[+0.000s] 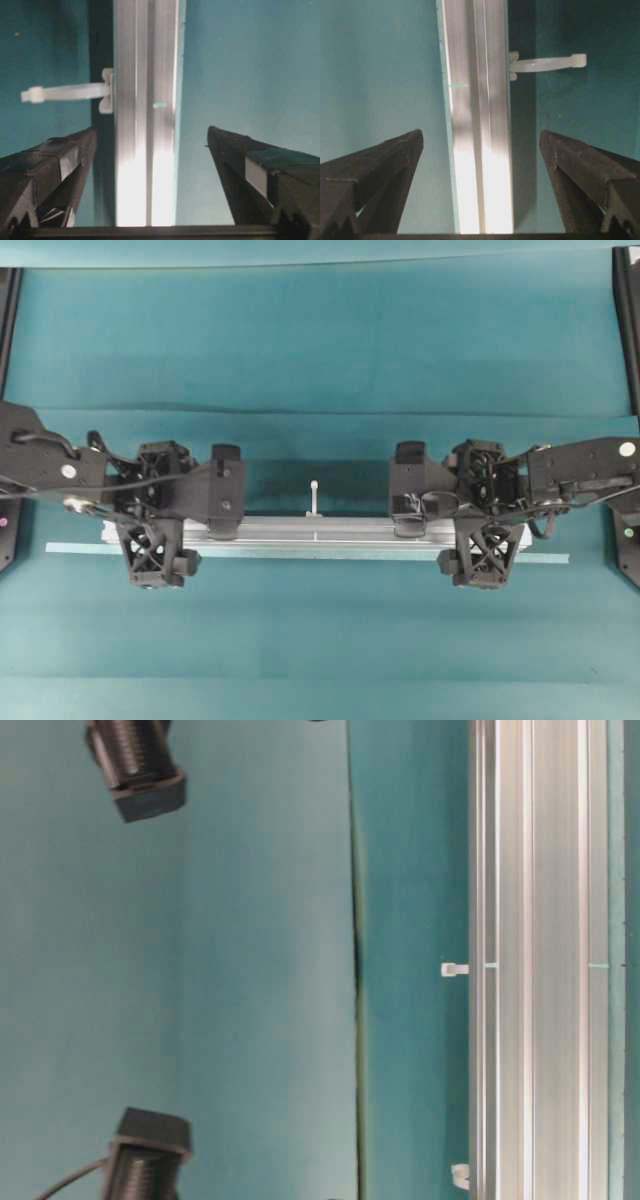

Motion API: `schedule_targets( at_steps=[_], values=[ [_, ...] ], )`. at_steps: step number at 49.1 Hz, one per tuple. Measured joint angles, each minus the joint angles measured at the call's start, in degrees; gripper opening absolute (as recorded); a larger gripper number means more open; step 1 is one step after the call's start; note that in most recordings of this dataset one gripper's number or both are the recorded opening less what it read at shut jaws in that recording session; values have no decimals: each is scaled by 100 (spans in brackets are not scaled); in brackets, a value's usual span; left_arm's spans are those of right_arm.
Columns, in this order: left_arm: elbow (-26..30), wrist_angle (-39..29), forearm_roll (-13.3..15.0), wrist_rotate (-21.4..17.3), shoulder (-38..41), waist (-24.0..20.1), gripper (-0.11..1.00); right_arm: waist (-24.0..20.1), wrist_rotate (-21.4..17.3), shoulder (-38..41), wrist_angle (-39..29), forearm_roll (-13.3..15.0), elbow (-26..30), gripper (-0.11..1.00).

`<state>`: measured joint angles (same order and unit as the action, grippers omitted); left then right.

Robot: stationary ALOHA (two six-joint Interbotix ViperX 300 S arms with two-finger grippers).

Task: Lift the large metal rail with both hands.
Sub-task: 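Lower both open grippers over the rail near each end, then close both grippers on the rail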

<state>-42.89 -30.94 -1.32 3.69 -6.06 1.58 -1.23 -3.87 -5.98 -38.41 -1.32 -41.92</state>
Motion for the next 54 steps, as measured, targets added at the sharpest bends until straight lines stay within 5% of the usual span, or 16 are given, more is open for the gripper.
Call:
schedule_targets(
  at_steps=[54],
  values=[
    [-237, 642, 0, 35, 519, -9, 94, 26, 9, 703, 703, 0, -149, 93]
  ],
)
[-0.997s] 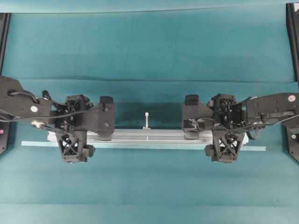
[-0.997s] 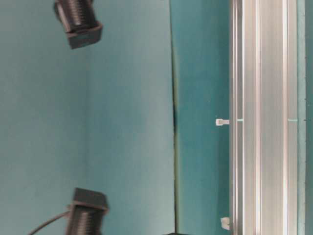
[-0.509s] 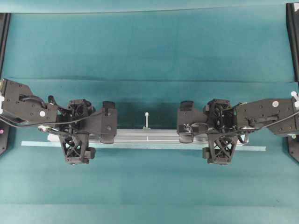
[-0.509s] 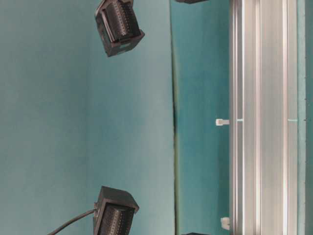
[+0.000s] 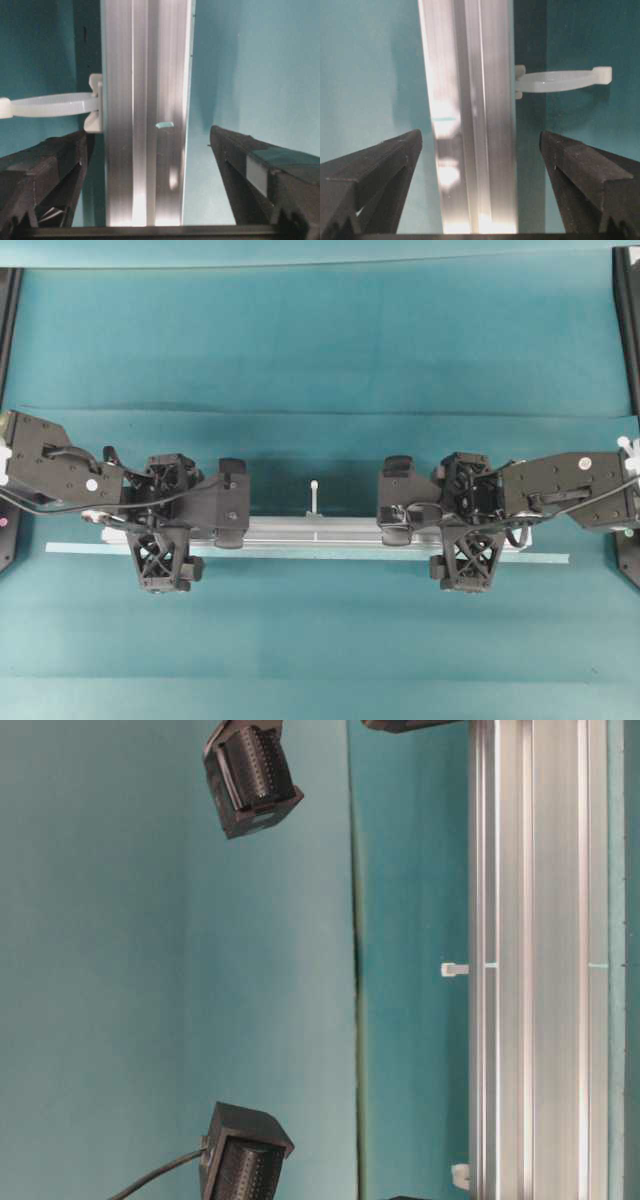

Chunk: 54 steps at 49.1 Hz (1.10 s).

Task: Lift the large metal rail with both hands.
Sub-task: 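Close both grippers on the rail, then lift the rail upward with both grippers together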

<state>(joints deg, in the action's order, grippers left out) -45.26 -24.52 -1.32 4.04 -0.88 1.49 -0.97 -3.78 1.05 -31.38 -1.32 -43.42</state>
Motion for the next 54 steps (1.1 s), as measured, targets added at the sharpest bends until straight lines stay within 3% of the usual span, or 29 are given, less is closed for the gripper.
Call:
schedule_targets(
  at_steps=[5, 11, 14, 41, 54],
  values=[
    [0, 9, 9, 35, 18, 0, 80, 0, 0, 0, 9, 0, -9, 77],
    [0, 9, 0, 53, 18, -9, 46, 0, 0, 9, 18, 0, -9, 43],
    [0, 9, 0, 53, 18, -26, 36, 0, -9, 9, 26, 0, -9, 38],
    [9, 0, -18, 70, -9, -35, 36, 0, -9, 9, -44, -9, 44, 39],
    [97, -396, -18, 70, -448, -18, 36, 70, -9, -475, -721, -132, 325, 39]
  ],
)
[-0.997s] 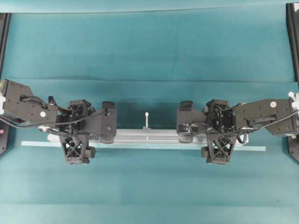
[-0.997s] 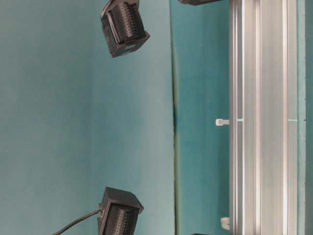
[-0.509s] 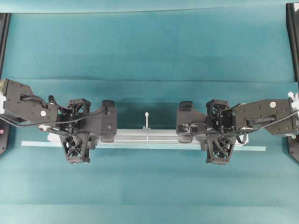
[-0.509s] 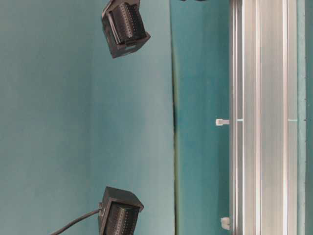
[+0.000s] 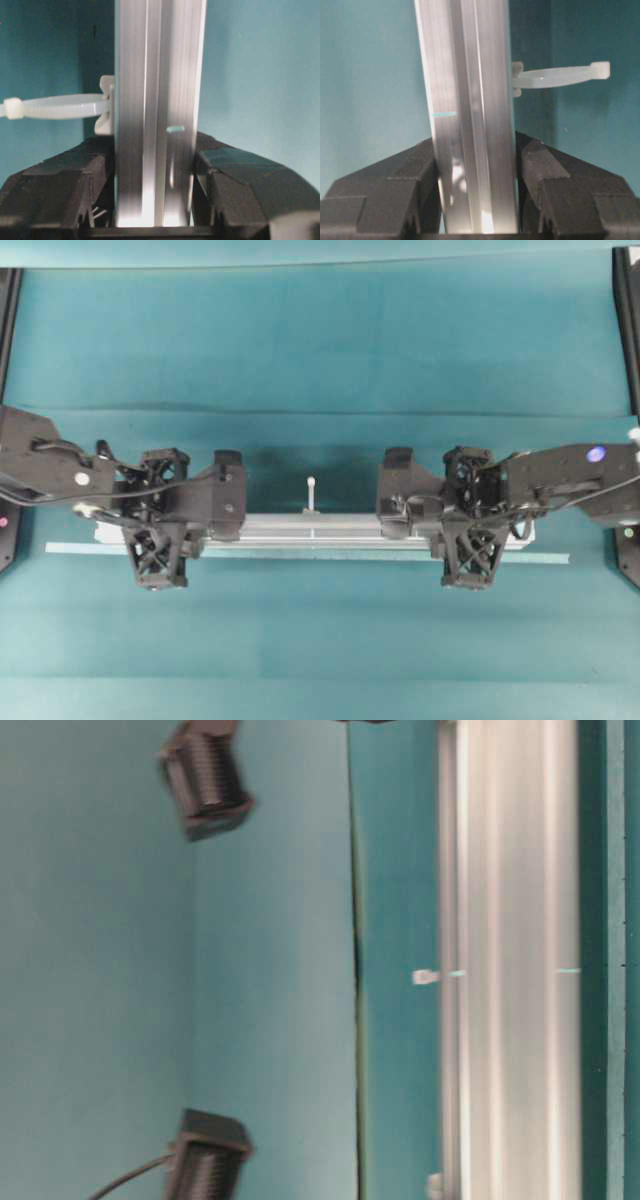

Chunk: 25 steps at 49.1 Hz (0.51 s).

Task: Lift the large metal rail with both hands.
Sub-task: 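Lift the rail upward with both grippers together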

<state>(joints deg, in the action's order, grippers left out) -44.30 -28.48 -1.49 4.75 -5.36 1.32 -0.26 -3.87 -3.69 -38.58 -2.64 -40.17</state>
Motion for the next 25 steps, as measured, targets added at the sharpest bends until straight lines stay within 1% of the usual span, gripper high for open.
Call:
schedule_targets(
  at_steps=[17, 25],
  values=[
    [668, -1301, 18, -44, -738, 26, 36, 18, 9, -598, -1644, -79, 800, 39],
    [940, -1714, 18, -97, -1028, 26, 36, 18, 35, -703, -2399, -123, 1222, 39]
  ],
)
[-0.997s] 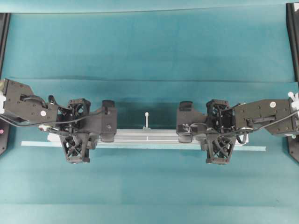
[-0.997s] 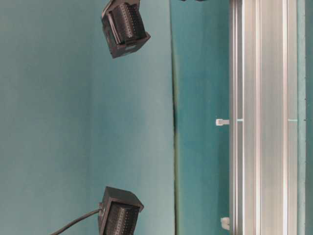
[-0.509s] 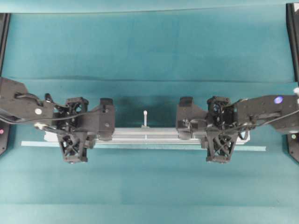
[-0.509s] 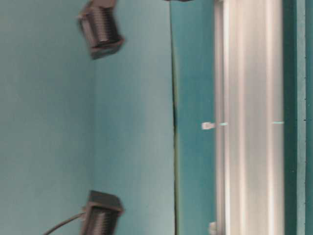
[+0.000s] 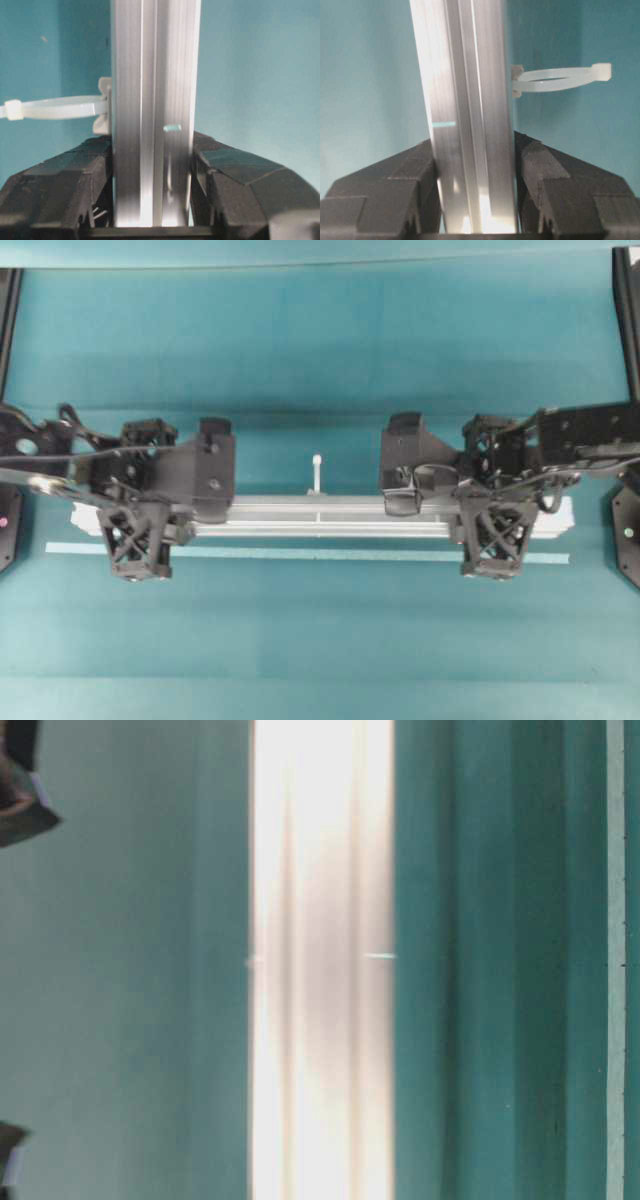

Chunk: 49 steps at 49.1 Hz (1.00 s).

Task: Lift the large metal rail with both hands.
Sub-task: 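Lift the rail upward with both grippers together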

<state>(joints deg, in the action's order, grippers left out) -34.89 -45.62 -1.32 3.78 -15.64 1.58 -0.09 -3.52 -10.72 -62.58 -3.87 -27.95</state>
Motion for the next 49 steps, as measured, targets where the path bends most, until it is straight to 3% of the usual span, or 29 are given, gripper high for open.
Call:
schedule_targets(
  at_steps=[19, 34, 49],
  values=[
    [967, -1301, 0, -9, -176, 9, 36, 9, -9, -193, -1292, -9, 1063, 39],
    [2074, -2355, 0, -9, -202, 18, 36, -62, -62, -202, -2355, -18, 1969, 39],
    [3015, -3182, 9, 26, -176, 105, 36, -202, -457, -132, -3243, -9, 3155, 39]
  ],
)
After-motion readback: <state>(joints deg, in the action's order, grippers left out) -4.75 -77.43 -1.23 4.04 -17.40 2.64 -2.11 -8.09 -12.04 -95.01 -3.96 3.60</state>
